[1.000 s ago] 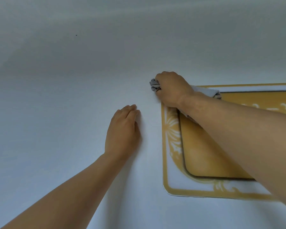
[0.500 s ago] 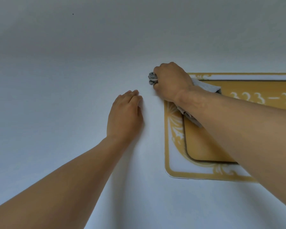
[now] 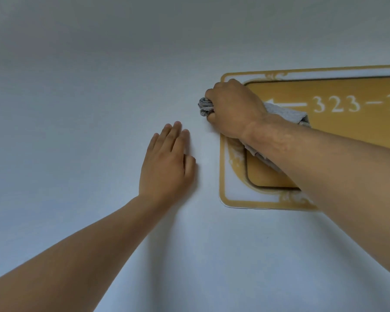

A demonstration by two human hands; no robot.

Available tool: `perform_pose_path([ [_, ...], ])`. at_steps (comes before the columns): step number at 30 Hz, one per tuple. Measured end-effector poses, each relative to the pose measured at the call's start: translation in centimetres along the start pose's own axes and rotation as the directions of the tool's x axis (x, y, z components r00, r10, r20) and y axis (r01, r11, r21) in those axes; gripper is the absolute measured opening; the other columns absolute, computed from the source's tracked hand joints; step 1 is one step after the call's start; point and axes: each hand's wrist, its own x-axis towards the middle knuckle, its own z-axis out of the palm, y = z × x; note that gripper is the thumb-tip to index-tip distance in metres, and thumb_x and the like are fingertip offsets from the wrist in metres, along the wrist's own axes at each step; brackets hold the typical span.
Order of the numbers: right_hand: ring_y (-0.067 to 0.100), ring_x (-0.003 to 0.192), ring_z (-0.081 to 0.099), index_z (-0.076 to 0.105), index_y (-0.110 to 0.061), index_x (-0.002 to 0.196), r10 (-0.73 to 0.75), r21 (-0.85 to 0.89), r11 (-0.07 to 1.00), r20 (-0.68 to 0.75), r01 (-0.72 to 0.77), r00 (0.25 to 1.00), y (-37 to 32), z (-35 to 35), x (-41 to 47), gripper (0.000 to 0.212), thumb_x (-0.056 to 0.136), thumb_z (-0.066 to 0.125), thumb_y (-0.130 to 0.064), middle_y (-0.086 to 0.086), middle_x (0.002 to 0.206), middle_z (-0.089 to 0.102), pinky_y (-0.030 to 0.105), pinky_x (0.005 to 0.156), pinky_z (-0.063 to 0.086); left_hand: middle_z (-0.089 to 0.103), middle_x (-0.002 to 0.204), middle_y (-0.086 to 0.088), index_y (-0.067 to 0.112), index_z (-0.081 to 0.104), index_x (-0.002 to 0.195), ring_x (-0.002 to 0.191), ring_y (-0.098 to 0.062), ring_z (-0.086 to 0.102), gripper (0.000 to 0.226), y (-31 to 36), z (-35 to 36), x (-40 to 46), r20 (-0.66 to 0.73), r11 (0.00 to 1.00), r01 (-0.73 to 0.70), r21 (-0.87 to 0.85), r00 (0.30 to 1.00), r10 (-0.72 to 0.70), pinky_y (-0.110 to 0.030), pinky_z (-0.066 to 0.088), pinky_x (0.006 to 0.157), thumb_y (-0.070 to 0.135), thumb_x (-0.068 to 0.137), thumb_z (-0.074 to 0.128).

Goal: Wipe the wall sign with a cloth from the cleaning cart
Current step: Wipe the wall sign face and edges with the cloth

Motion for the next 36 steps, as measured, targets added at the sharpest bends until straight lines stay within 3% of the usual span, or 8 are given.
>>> perform_pose_path([
  [4, 0.026, 0.11, 0.049, 0.059, -0.013, 0.114, -0.026, 0.018, 1.0, 0.033, 0.025, 0.999, -0.8, -0.1, -1.8, 0.022, 0.094, 0.05, -0.018, 0.006, 0.116, 0.059, 0.027, 0.075, 0.027, 0.022, 0.164, -0.009, 0.012, 0.033, 0.152, 0.152, -0.025, 0.015, 0.069, 0.7, -0.1, -3.2, 0.075, 0.998, -0.011, 0.056, 0.997, 0.007, -0.044, 0.008, 0.124, 0.034, 0.088, 0.022],
  [9, 0.025, 0.112, 0.048, 0.058, -0.016, 0.116, -0.079, 0.063, 0.995, 0.073, 0.075, 0.994, -1.7, -0.5, -4.7, 0.023, 0.095, 0.05, -0.017, 0.002, 0.114, 0.058, 0.031, 0.081, 0.036, 0.014, 0.166, -0.006, 0.014, 0.027, 0.154, 0.153, -0.022, 0.007, 0.067, 1.6, -0.4, -6.0, 0.125, 0.999, 0.005, 0.049, 0.992, -0.011, -0.043, 0.003, 0.124, 0.035, 0.091, 0.022],
  [17, 0.022, 0.109, 0.046, 0.059, -0.019, 0.109, -0.166, 0.101, 0.982, 0.09, 0.157, 0.982, -2.8, -0.4, -8.8, 0.017, 0.093, 0.052, -0.019, -0.002, 0.109, 0.056, 0.03, 0.079, 0.035, 0.022, 0.164, -0.003, 0.014, 0.038, 0.149, 0.152, -0.018, 0.013, 0.063, 3.5, -1.3, -6.3, 0.125, 0.988, 0.138, -0.073, 0.984, -0.128, -0.038, 0.007, 0.124, 0.026, 0.088, 0.028],
  [25, 0.023, 0.111, 0.044, 0.057, -0.019, 0.11, -0.224, 0.152, 0.967, 0.122, 0.205, 0.967, -3.7, -0.4, -12.6, 0.018, 0.092, 0.055, -0.021, -0.001, 0.113, 0.052, 0.034, 0.084, 0.038, 0.023, 0.163, -0.009, 0.008, 0.032, 0.151, 0.152, -0.024, 0.016, 0.064, 4.4, -2.8, -8.9, 0.229, 0.994, 0.104, 0.023, 0.968, -0.107, -0.044, 0.017, 0.123, 0.017, 0.088, 0.039],
  [29, 0.024, 0.111, 0.043, 0.057, -0.018, 0.109, -0.229, 0.18, 0.963, 0.139, 0.203, 0.963, -3.9, -0.5, -13.9, 0.018, 0.091, 0.055, -0.017, 0.0, 0.114, 0.05, 0.034, 0.085, 0.036, 0.022, 0.163, -0.008, 0.009, 0.031, 0.152, 0.152, -0.022, 0.016, 0.066, 5.1, -3.3, -9.5, 0.25, 0.992, 0.118, 0.047, 0.96, -0.126, -0.033, 0.013, 0.123, 0.014, 0.089, 0.05],
  [32, 0.023, 0.112, 0.042, 0.058, -0.02, 0.113, -0.224, 0.209, 0.959, 0.139, 0.193, 0.965, -4.3, -0.6, -15.0, 0.024, 0.089, 0.057, -0.015, -0.001, 0.118, 0.049, 0.032, 0.085, 0.034, 0.026, 0.162, -0.007, 0.011, 0.033, 0.151, 0.15, -0.02, 0.02, 0.067, 5.5, -3.8, -9.5, 0.245, 0.993, 0.105, 0.05, 0.963, -0.114, -0.025, 0.011, 0.118, 0.018, 0.088, 0.055],
  [36, 0.022, 0.109, 0.042, 0.058, -0.021, 0.116, -0.221, 0.223, 0.957, 0.135, 0.188, 0.966, -4.4, -1.0, -16.6, 0.032, 0.085, 0.061, -0.014, -0.001, 0.116, 0.048, 0.032, 0.085, 0.035, 0.032, 0.16, -0.006, 0.009, 0.035, 0.15, 0.149, -0.018, 0.024, 0.074, 6.5, -4.0, -9.6, 0.266, 0.997, -0.012, 0.075, 0.964, -0.009, -0.033, 0.022, 0.121, 0.04, 0.088, 0.062],
])
